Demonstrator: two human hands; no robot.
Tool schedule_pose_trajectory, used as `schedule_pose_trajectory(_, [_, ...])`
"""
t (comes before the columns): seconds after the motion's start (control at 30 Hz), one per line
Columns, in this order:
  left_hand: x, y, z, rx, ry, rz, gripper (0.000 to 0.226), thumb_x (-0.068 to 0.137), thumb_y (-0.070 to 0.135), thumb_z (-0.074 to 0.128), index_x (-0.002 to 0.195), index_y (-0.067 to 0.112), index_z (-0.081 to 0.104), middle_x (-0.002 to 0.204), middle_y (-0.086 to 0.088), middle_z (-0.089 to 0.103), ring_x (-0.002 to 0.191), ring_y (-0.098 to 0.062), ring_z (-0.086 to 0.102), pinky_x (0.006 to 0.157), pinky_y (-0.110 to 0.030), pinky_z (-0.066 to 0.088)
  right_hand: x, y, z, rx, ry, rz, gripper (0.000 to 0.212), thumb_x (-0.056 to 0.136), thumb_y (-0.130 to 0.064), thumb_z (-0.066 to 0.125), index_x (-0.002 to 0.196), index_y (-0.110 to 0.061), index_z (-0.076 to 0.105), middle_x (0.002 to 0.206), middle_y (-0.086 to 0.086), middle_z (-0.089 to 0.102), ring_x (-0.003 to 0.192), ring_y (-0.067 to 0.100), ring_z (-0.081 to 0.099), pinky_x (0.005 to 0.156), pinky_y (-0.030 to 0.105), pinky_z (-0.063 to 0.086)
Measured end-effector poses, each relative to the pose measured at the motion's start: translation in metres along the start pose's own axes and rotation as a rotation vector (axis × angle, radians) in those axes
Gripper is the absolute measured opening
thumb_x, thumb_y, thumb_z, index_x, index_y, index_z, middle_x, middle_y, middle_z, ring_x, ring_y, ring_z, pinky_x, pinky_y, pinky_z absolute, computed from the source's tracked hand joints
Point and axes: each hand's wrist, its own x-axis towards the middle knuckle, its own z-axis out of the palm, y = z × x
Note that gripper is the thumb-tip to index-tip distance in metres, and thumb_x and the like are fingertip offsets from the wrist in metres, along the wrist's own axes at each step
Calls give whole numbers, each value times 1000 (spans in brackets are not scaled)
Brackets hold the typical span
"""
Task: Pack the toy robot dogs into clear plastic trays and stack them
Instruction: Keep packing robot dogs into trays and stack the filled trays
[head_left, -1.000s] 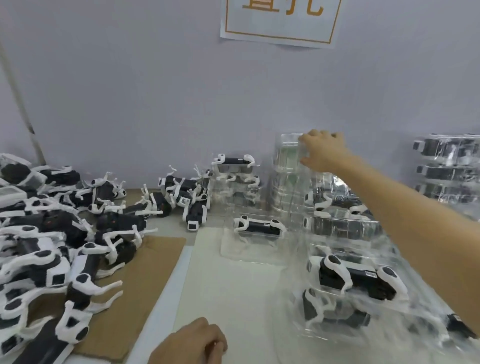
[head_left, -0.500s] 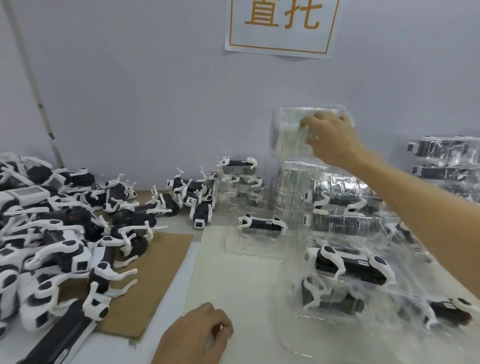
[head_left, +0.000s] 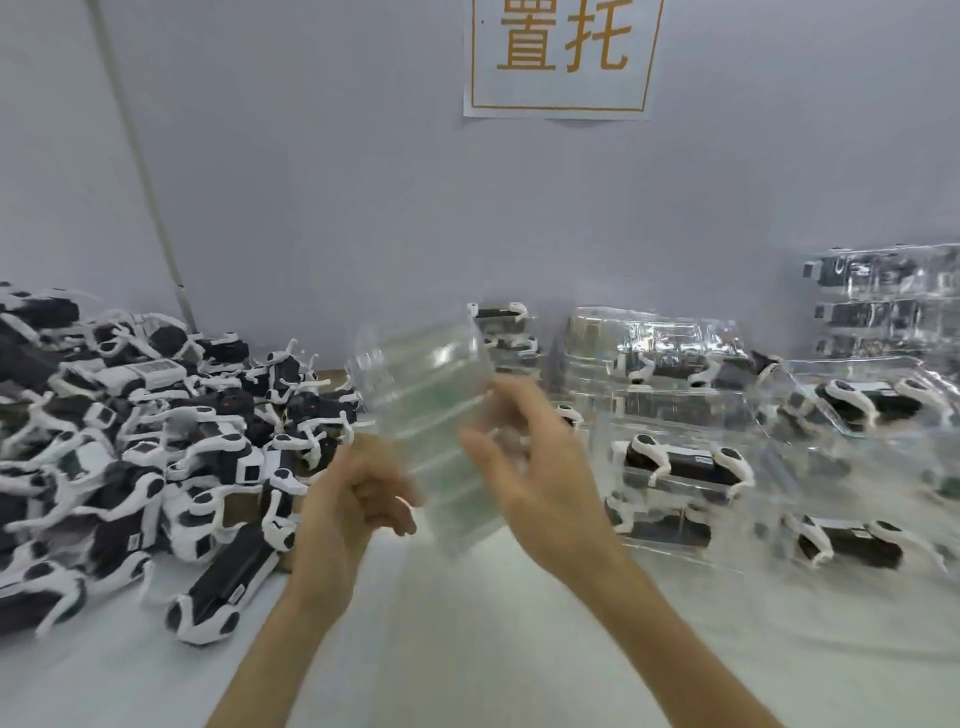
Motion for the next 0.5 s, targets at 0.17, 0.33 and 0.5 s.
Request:
schedule_pose_trajectory(0.17, [1, -3, -3, 62, -44, -21, 44, 86, 43, 61, 89, 0, 70, 93, -27, 69, 82, -38, 64, 69, -39, 54, -32, 50, 28, 139, 46, 216, 38, 96, -9, 63, 125, -30, 49, 106, -7, 61, 96, 8, 61, 73, 21, 53])
schedule_pose_trajectory(0.33, [-4, -1, 4, 322, -149, 77, 41, 80, 33, 75, 107, 3, 72, 93, -20, 74, 76, -39, 71, 67, -30, 57, -41, 60, 29, 57, 78, 126, 69, 98, -11, 59, 149, -40, 23, 112, -23, 56, 92, 0, 64, 72, 13, 50])
schedule_pose_trajectory(0.5, [-7, -2, 6, 333, -173, 52, 25, 77, 17, 74, 101, 8, 74, 83, -9, 77, 71, -20, 73, 65, -25, 57, -43, 63, 26, 117, 9, 79, 91, 92, -19, 69, 158, -34, 8, 122, -34, 53, 106, 2, 64, 77, 15, 54])
